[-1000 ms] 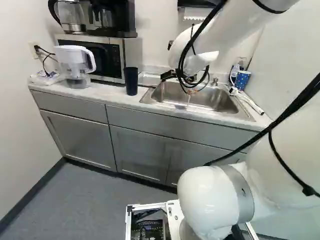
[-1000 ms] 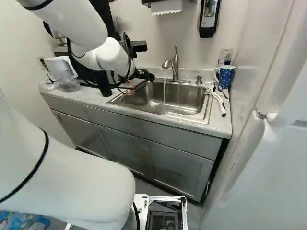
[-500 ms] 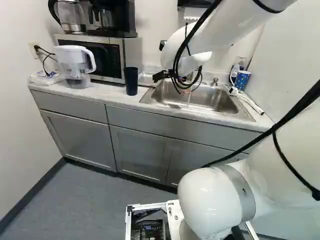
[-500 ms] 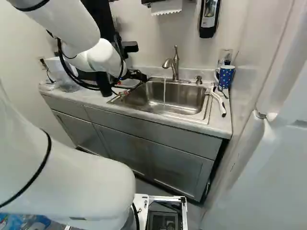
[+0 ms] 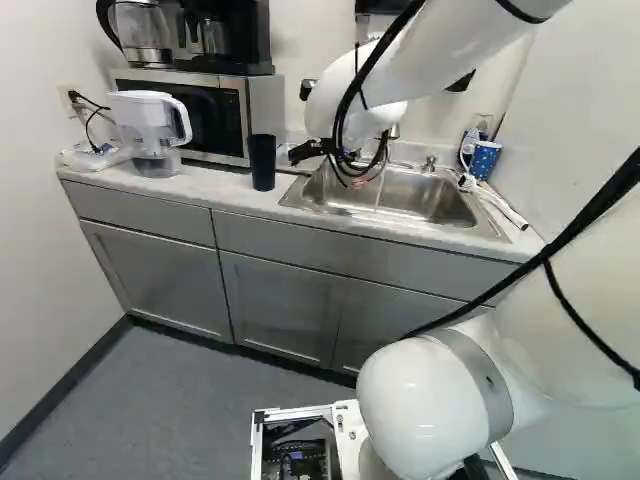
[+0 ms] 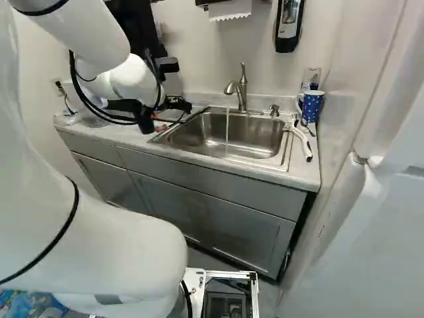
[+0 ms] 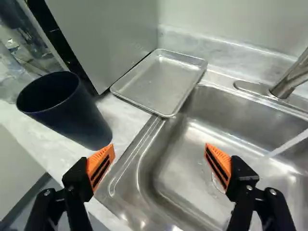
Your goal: Rinse the cup and place it in the tray
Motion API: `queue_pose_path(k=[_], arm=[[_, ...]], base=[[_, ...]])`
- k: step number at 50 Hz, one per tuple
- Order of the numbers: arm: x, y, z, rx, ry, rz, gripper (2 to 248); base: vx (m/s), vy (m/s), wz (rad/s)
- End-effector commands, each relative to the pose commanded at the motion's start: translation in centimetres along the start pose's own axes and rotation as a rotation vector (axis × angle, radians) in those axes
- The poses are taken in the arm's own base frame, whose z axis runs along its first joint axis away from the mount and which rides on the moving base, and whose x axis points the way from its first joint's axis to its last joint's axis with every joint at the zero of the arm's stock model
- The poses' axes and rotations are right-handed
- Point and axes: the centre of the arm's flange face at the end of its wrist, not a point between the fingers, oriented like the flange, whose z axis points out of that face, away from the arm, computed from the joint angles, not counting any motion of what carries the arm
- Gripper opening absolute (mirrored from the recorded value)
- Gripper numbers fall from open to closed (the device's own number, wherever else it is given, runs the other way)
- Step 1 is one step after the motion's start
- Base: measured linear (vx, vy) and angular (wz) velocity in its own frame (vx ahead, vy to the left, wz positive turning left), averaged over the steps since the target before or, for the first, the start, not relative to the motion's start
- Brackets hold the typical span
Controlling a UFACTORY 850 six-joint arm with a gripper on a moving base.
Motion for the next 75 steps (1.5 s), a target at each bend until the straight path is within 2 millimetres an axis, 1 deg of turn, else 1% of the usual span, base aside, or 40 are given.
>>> queue_pose_path(k=[75], arm=[[2.4, -11.0, 2.9, 0.196, -0.012, -0.139, 247]], base=[[0.0, 0.0, 0.0]])
